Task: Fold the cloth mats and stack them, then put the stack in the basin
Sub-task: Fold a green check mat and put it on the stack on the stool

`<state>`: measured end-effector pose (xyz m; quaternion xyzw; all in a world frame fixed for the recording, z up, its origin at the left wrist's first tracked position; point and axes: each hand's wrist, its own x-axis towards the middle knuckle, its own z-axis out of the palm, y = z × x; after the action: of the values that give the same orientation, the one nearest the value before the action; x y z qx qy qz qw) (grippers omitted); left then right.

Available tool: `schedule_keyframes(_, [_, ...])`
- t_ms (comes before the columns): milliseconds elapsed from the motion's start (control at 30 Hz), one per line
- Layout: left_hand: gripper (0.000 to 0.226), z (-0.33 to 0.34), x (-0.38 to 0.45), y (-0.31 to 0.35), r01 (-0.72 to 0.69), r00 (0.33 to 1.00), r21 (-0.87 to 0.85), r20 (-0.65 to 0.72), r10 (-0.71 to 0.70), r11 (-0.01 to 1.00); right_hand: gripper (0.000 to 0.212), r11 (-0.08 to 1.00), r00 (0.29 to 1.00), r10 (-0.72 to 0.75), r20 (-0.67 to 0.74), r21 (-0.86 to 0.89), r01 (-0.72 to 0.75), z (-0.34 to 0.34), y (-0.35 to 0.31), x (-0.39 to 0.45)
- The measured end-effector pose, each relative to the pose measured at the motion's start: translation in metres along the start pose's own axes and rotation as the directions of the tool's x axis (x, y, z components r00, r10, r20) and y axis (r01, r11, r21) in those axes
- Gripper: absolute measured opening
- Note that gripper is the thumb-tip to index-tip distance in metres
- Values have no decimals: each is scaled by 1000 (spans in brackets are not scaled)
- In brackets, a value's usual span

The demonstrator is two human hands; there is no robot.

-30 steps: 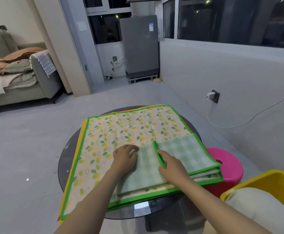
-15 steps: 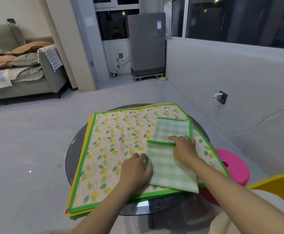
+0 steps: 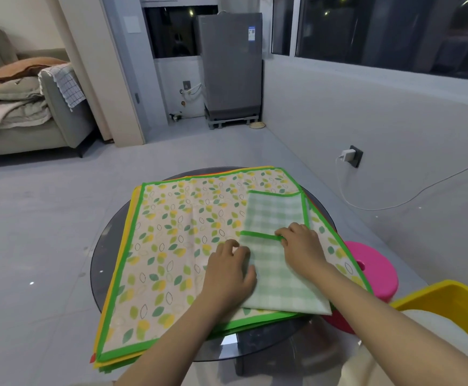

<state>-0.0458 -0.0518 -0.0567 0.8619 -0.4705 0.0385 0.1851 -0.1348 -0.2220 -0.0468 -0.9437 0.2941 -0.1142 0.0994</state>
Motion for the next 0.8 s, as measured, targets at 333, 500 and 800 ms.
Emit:
schedule_keyframes(333, [68, 19, 18, 2, -64, 970, 9, 237, 60, 998, 64, 1000, 982, 14, 191, -30, -9, 17, -21, -47])
schedule_keyframes(500, [56, 20, 18, -1, -87, 967, 52, 244, 72, 995, 79, 998, 984, 31, 173, -59, -21, 21, -9, -49])
schedule_keyframes(800, [72, 16, 20, -2, -61, 960, 31, 276, 50, 998, 66, 983, 971, 160, 176, -114, -142, 7, 12, -54])
